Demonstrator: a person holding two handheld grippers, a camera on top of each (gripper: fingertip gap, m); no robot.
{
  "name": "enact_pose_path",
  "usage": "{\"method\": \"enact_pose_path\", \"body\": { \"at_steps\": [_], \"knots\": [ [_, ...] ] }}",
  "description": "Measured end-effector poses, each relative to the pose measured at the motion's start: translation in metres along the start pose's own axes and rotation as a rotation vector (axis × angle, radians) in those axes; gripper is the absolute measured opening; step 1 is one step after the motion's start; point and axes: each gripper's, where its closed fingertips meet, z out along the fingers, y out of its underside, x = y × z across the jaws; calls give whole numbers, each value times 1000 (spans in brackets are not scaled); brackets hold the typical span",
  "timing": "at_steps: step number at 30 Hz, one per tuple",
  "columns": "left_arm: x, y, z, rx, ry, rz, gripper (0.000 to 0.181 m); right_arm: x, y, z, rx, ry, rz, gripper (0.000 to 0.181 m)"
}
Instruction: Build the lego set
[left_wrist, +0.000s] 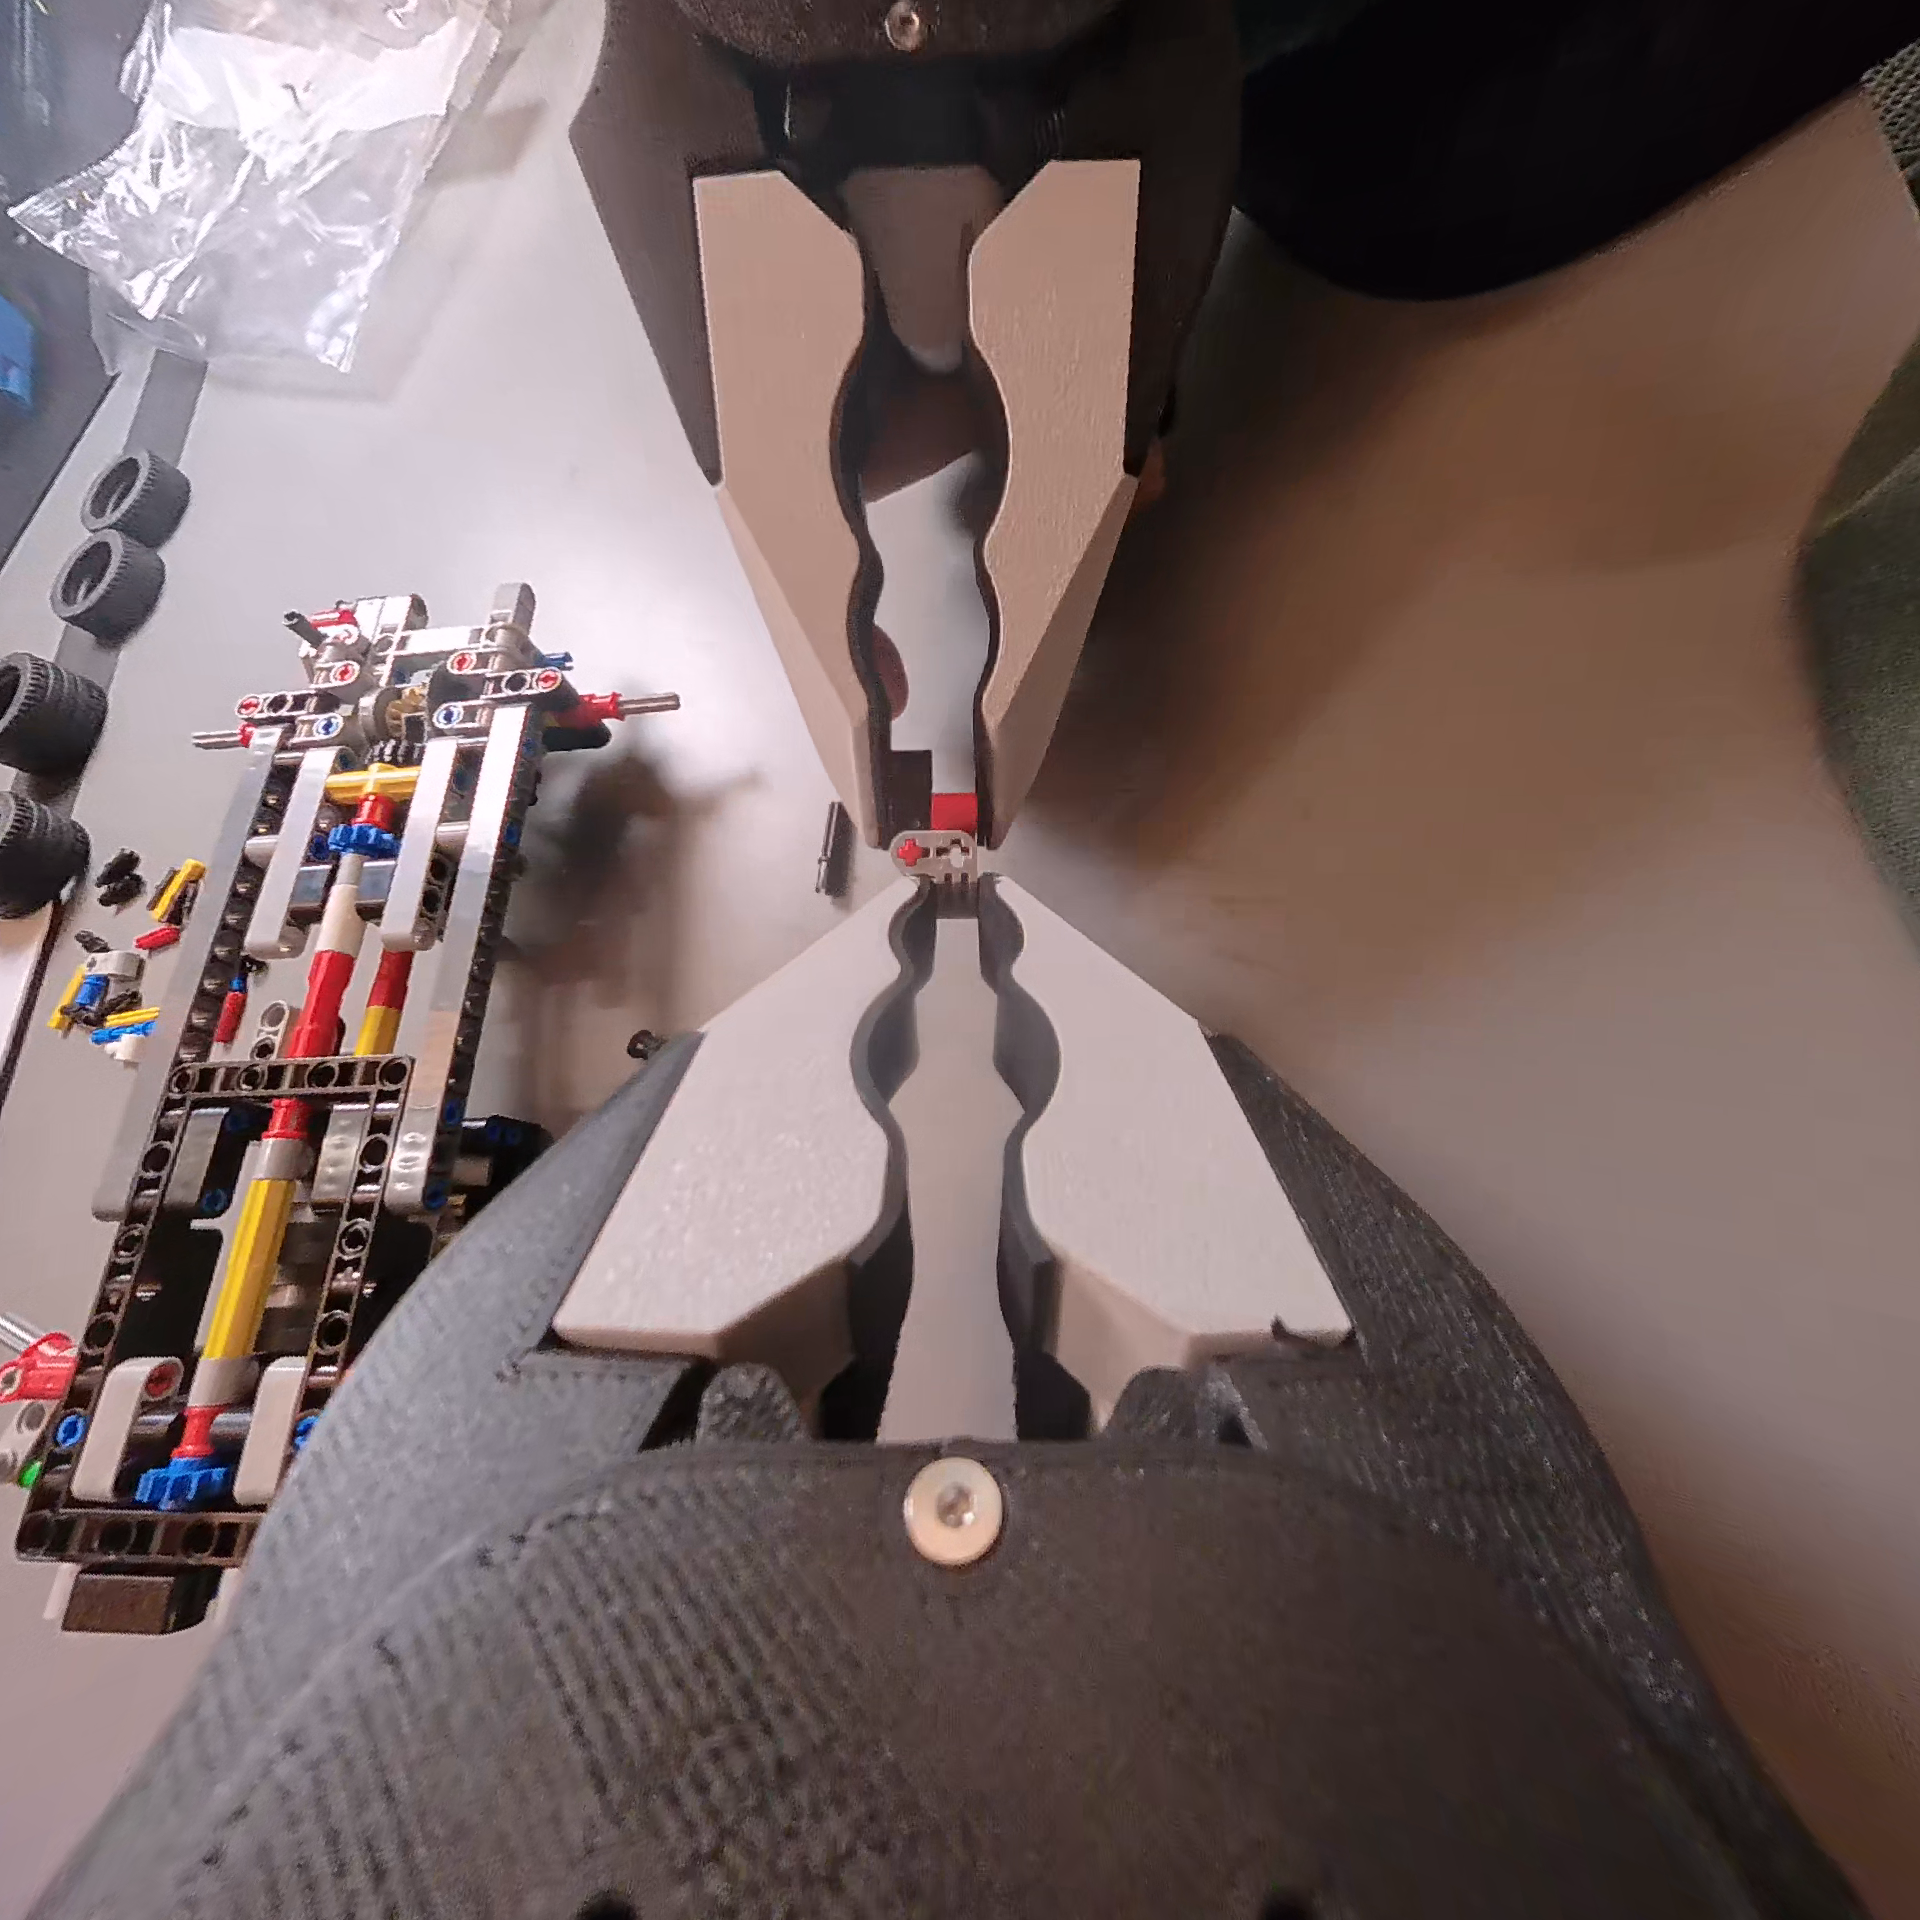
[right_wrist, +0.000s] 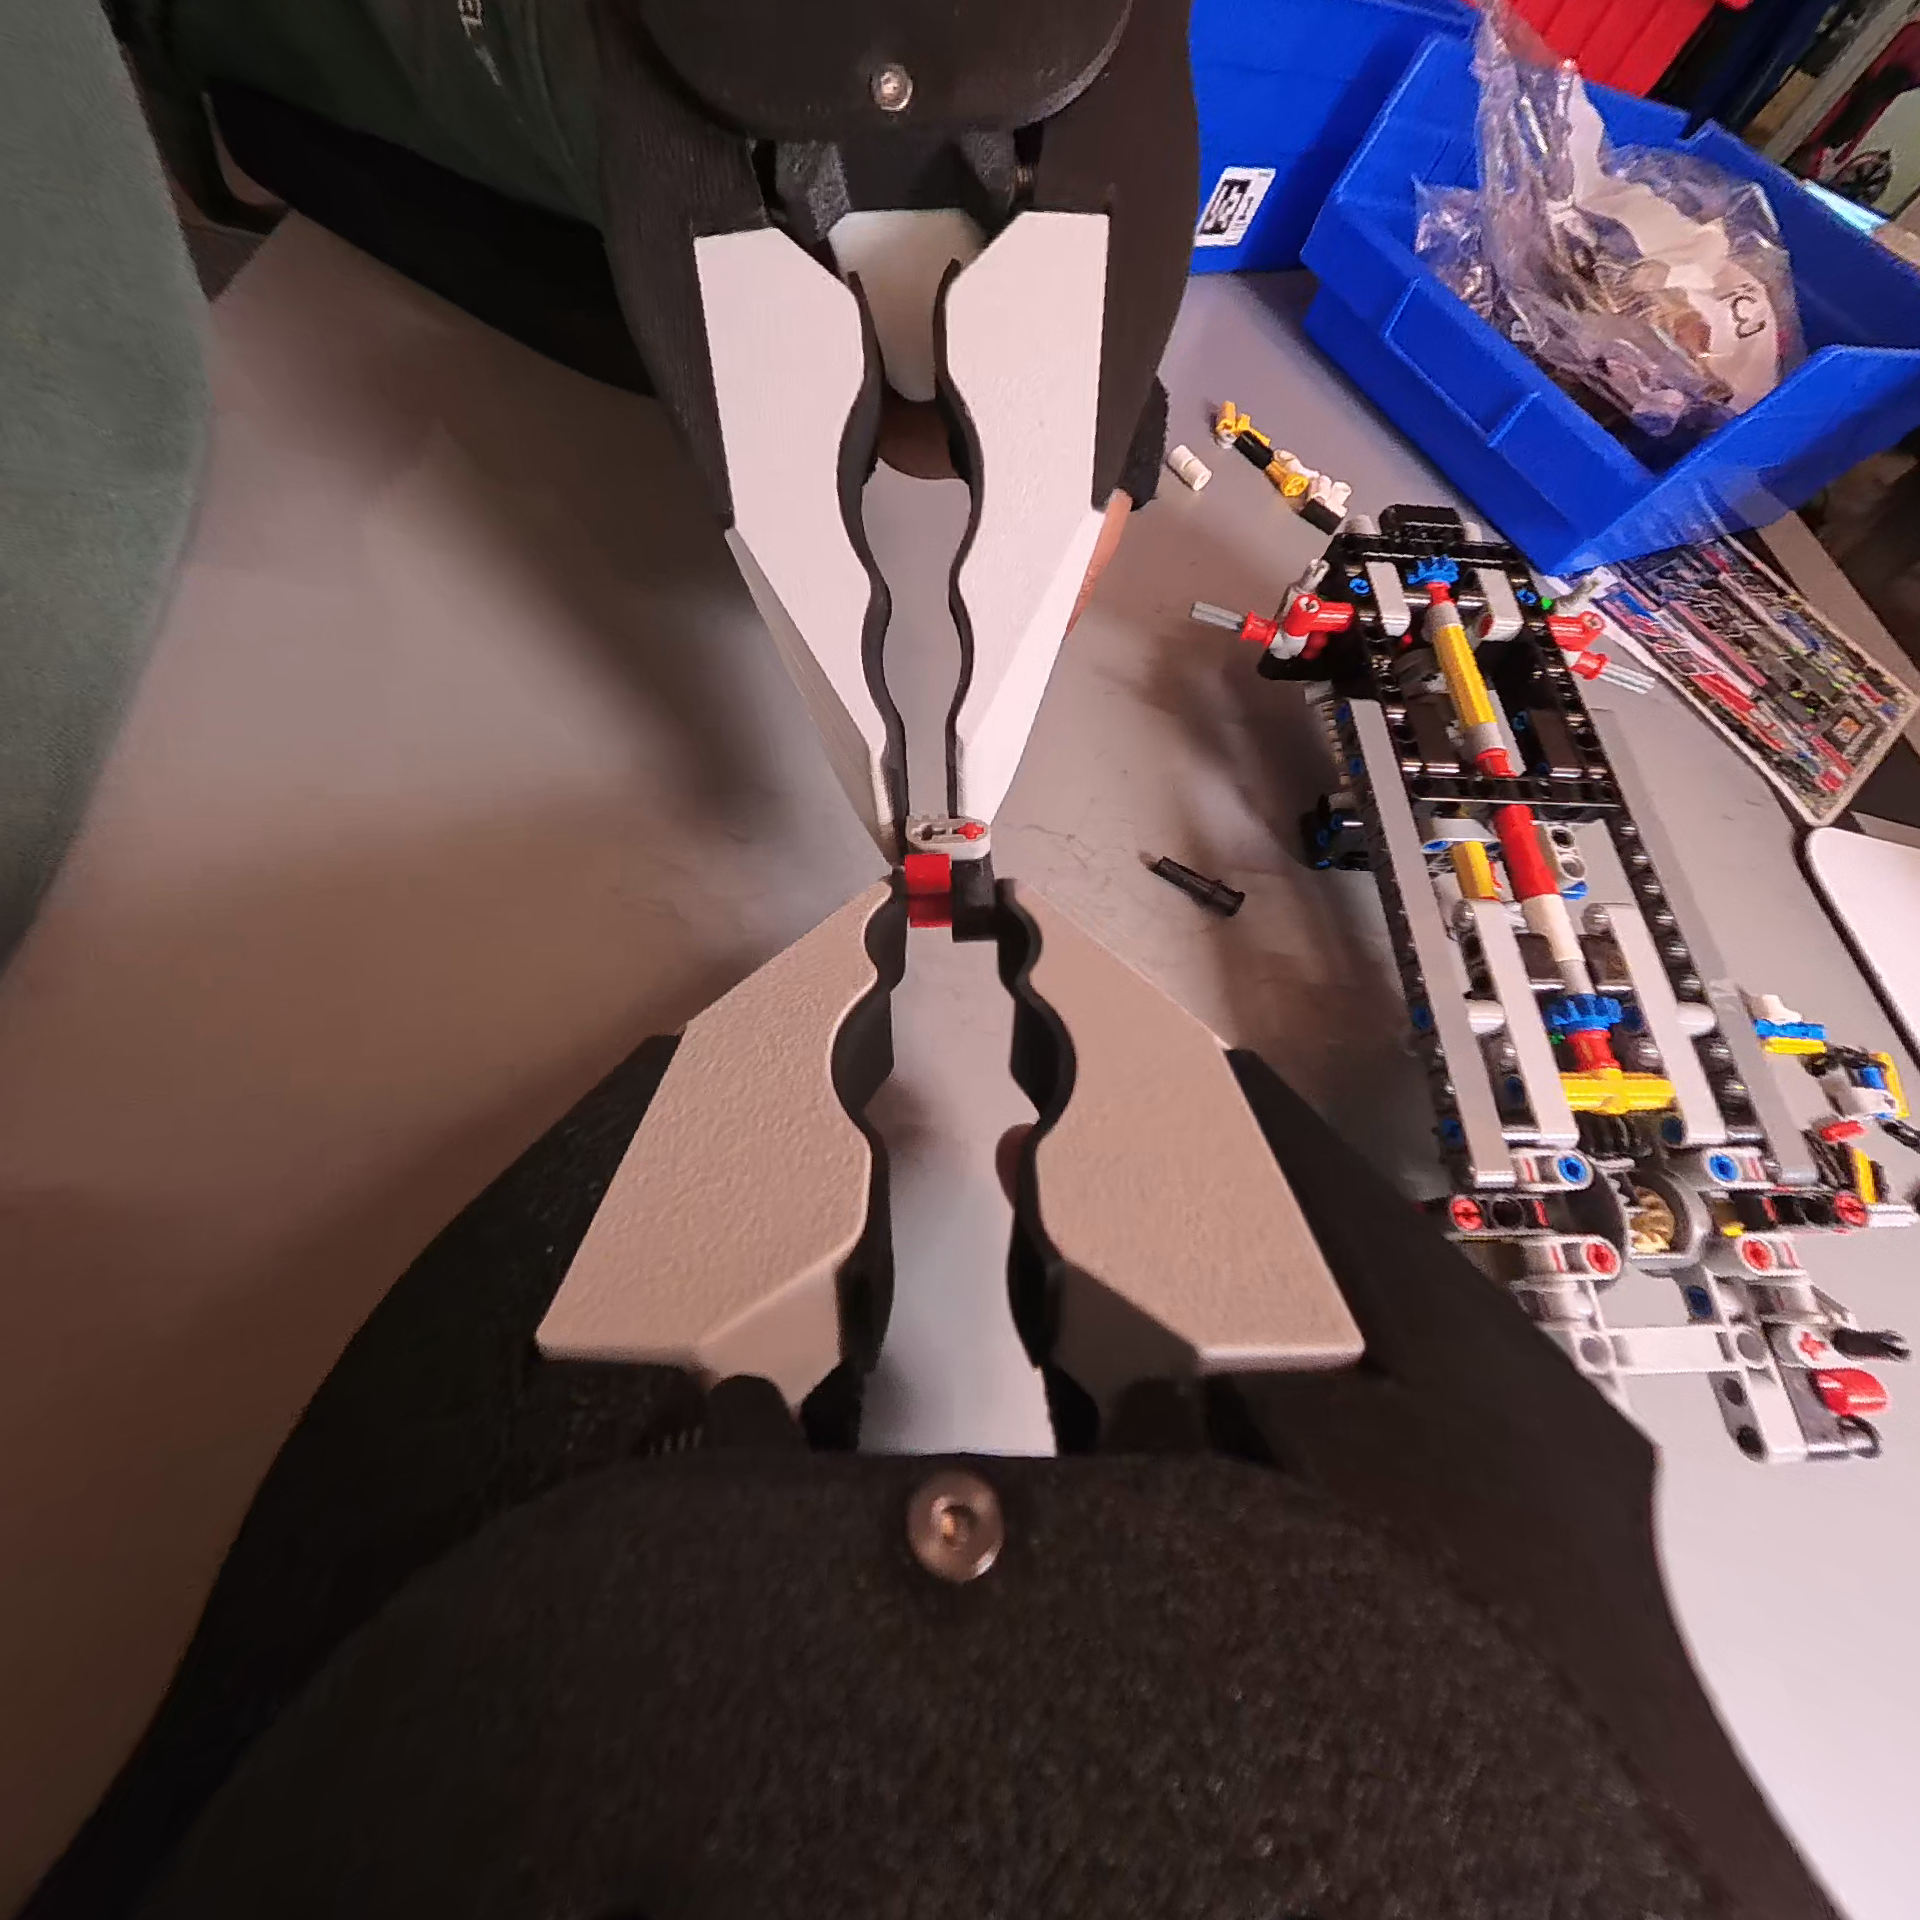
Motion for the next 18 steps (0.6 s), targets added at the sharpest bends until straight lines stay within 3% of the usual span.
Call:
{"method": "enact_pose_path", "body": {
  "at_steps": [6, 11, 18],
  "knots": [
    [3, 3, 1, -2, 32, -22, 6, -2, 2, 3, -19, -7, 8, 13],
    [4, 18, 6, -80, 71, -124, 6, 3, 10, -4, -80, -32, 71, 30],
    [3, 29, 9, -117, 99, -230, 10, 28, 43, -11, -303, 15, 155, 20]
  ]
}}
